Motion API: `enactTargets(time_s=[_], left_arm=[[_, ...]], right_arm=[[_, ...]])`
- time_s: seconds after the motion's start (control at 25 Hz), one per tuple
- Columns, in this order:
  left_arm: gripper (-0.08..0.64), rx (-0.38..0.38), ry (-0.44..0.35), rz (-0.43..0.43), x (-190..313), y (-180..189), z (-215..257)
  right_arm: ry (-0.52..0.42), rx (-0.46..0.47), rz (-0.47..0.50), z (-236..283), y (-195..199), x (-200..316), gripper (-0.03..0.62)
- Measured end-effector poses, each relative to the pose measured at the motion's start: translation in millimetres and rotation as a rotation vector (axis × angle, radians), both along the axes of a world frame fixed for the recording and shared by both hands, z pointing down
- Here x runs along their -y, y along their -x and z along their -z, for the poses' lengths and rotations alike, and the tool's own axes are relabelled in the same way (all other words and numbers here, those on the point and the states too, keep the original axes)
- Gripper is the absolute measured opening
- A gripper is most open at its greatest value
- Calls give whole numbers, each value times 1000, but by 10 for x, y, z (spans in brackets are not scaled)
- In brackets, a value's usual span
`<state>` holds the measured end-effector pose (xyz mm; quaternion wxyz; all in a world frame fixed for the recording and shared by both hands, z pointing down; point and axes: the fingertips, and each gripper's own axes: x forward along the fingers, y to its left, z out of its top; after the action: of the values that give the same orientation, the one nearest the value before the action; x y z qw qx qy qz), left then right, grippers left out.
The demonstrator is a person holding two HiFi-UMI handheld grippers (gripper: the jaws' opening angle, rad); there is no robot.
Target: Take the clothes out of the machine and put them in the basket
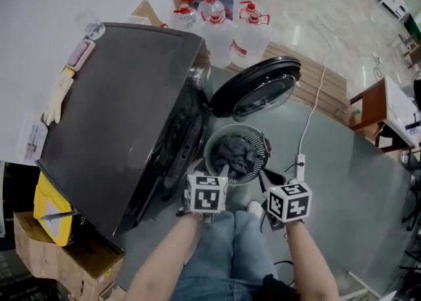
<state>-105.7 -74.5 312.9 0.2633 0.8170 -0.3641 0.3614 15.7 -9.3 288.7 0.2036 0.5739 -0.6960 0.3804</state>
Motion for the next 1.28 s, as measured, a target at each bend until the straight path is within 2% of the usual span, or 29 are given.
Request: enactTargets(time_s=[0.28, 0.44, 0.6, 0.88, 1.08, 1.28], left_arm=[[261, -75, -52, -56, -159, -23, 550], [248, -99, -90, -32, -195, 4, 798], [196, -137, -196, -26, -291, -43, 1116], [178, -171, -402, -77, -574, -113, 1738], [166, -171, -490, -51, -1060, -128, 2083], [166, -184, -567, -6, -1754, -101, 2407]], right_arm=[[-35, -24, 14, 472, 145, -252, 3], [-63, -21, -7, 716, 100, -365, 3], [-117, -29, 20, 923, 40, -564, 3], [-223, -137, 118, 1344, -58, -981, 3], [-301, -137, 121, 1657, -167, -1392, 3], [-388, -132, 141, 1988, -194, -2016, 3]])
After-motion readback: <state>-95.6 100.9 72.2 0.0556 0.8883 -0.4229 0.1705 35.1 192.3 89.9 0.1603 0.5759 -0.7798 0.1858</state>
